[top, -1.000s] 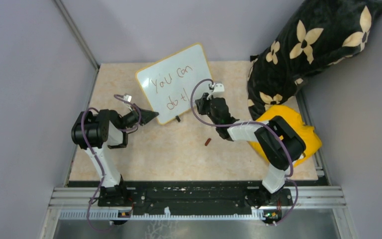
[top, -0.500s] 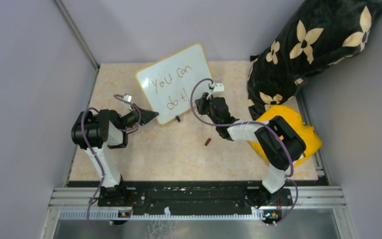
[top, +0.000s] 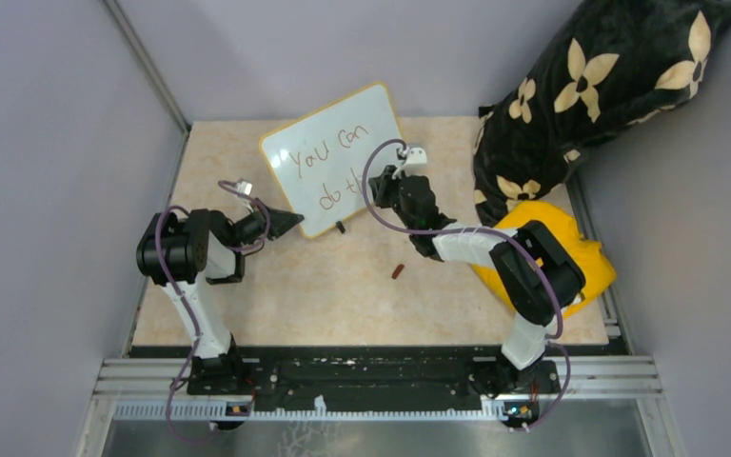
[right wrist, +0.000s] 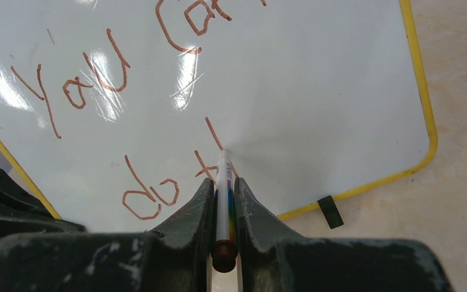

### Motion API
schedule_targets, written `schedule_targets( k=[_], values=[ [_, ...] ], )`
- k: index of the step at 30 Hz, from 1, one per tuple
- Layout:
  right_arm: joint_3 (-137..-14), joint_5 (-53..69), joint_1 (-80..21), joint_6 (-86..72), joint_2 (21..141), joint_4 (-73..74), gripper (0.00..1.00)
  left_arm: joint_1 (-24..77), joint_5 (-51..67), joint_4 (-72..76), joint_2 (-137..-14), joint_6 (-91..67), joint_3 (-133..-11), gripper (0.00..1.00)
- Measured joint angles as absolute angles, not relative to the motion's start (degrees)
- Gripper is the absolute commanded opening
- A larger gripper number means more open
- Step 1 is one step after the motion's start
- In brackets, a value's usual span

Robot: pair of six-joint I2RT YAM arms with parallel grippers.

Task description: Write a sentence on the whiteboard

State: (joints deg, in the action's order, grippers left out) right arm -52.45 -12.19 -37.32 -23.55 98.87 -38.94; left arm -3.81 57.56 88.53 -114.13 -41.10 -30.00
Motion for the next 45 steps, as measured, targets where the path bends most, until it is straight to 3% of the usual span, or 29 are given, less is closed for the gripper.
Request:
schedule_targets(
  k=[45],
  values=[
    [-49.36,-13.04,-36.60,-23.24,98.89,-39.13,0.00,-3.73,57.54,88.49,-114.13,-41.10,-30.02,0.00]
  ],
)
